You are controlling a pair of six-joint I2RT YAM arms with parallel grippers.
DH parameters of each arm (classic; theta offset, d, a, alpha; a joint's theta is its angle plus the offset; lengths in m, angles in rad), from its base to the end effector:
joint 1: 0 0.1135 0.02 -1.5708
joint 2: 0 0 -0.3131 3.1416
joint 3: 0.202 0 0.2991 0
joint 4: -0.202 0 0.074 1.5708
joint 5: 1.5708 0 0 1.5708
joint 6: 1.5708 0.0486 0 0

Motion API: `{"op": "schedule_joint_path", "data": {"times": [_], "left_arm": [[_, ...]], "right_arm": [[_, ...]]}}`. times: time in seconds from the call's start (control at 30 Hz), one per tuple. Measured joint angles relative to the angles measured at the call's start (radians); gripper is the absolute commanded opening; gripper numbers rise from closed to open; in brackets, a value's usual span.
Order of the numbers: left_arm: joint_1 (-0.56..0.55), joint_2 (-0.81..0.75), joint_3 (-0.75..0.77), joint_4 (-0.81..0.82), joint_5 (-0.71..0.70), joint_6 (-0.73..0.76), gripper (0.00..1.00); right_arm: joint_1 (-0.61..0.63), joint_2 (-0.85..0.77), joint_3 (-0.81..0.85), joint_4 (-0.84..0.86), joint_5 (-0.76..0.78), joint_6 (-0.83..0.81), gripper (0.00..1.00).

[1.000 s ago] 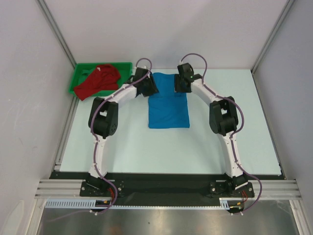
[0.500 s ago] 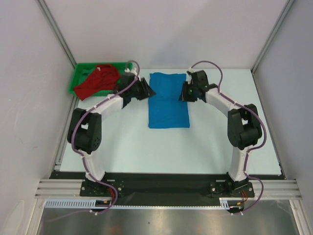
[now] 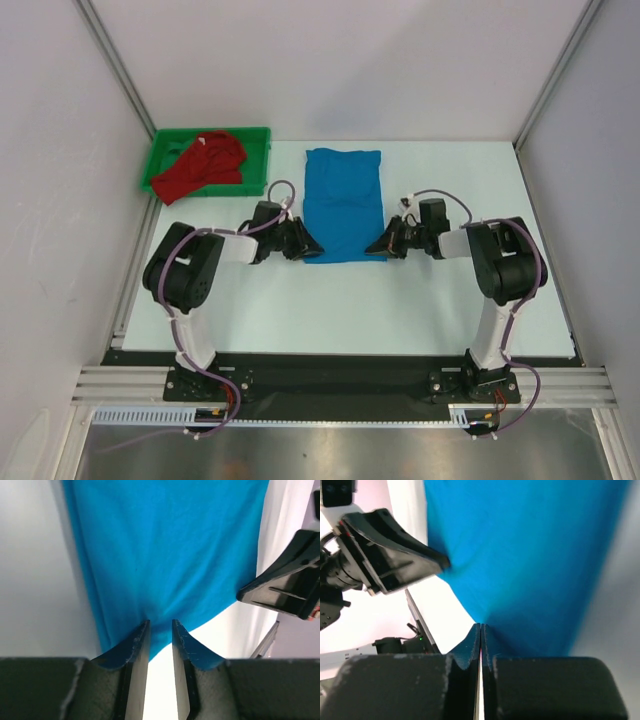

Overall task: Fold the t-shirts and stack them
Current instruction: Fold the tshirt

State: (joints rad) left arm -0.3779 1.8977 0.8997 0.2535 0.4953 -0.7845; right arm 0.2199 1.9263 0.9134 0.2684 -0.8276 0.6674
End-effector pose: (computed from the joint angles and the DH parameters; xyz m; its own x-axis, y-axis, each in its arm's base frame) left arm 0.3778 -0.1748 0.1172 -0.9046 -0.3096 -0.2930 0.0148 0.6641 -0.7475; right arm 0.3959 0.1251 0.1178 -0.9378 0.2195 -0.2688 -0.1217 0.5174 0.8471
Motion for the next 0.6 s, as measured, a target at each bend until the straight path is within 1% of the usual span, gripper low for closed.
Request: {"op": "schedule_joint_path", "data": {"times": [0.1,0.27,0.43,0.53,0.6], "left_arm": [[0.01,-0.036,-0.025,-0.01,-0.023,0.022,0.33],[0.012,-0.126,-0.038,-0.087,-0.07,0.071,0.39],[-0.009,-0.192,-0.026,-0.109,-0.075,0.07,0.4],[-0.043,-0.18,0.007,-0.093,-0.064,0.059,0.39],[-0.061,-0.146,0.019,-0.047,-0.045,0.041,0.39]], "right_arm": [[-0.036,0.002,-0.07,0.05,-0.019,0.012,0.0],[-0.08,-0.011,-0.107,0.012,-0.016,-0.008,0.0],[-0.028,-0.091,-0.057,-0.049,0.006,-0.013,0.0],[0.033,-0.098,0.032,-0.045,0.021,-0.005,0.0],[0.067,-0.082,0.075,-0.014,0.022,0.014,0.0]]}}
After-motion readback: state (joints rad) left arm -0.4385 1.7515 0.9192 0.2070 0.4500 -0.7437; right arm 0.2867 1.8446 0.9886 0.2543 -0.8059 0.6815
